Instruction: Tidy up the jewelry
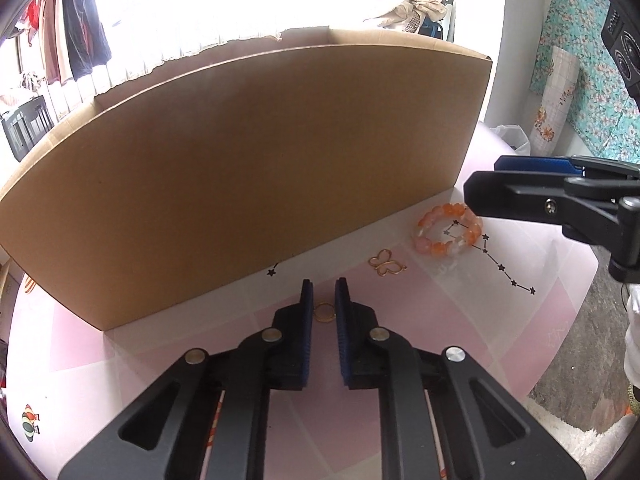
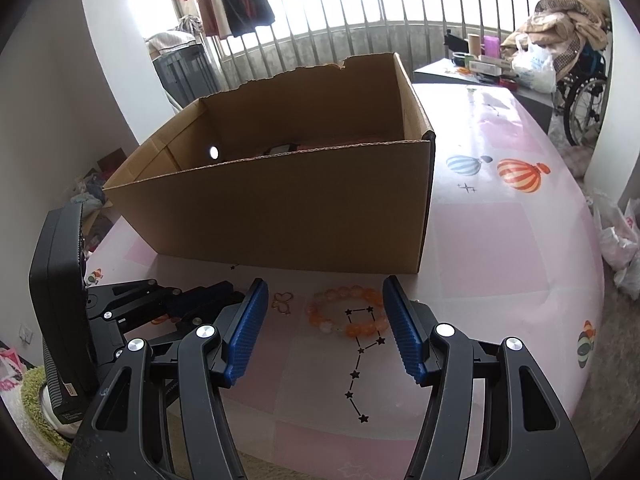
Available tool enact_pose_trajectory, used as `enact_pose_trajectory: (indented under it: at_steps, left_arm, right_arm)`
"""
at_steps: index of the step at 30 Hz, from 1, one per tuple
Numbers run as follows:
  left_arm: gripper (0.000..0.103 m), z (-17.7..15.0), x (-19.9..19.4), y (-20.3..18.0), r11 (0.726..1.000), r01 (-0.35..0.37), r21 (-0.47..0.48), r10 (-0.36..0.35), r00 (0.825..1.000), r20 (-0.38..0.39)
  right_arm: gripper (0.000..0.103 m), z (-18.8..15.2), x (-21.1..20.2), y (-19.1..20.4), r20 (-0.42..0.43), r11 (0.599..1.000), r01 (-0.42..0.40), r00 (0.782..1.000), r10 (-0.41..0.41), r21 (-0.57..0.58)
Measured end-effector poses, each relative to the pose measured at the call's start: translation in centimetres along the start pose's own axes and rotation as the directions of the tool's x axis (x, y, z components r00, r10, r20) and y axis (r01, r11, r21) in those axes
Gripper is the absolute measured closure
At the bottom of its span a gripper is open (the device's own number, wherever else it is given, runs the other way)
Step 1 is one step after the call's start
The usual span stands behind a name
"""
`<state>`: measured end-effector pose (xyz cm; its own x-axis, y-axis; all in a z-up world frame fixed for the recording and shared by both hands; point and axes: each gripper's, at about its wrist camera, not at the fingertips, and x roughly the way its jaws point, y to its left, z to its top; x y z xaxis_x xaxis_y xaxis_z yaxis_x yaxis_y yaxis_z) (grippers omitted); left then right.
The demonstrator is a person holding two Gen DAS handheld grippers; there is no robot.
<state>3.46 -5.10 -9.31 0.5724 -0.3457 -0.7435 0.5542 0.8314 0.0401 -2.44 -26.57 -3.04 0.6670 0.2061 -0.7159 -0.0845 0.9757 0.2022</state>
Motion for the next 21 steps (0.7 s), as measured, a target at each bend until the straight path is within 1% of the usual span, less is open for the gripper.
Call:
enact_pose_trajectory:
  at_steps: [14,21]
  left_arm:
    - [0.093,-0.04,-0.17,0.49,1.000,-0.016,-0.018,0.016,1.000,0.001]
    - [0.093,-0.08,-0.36,0.68,0.999,-0.032,-0.031,0.032,0.999,0.001]
  right_arm:
    - [0.046,0.01,-0.23,0.28,0.013,1.000,0.001,1.000,-0.001,-0.003]
    - [0.046,-0.12,-0.18,0.67,0.021,1.000,0.015,1.000,-0.014,-0.019]
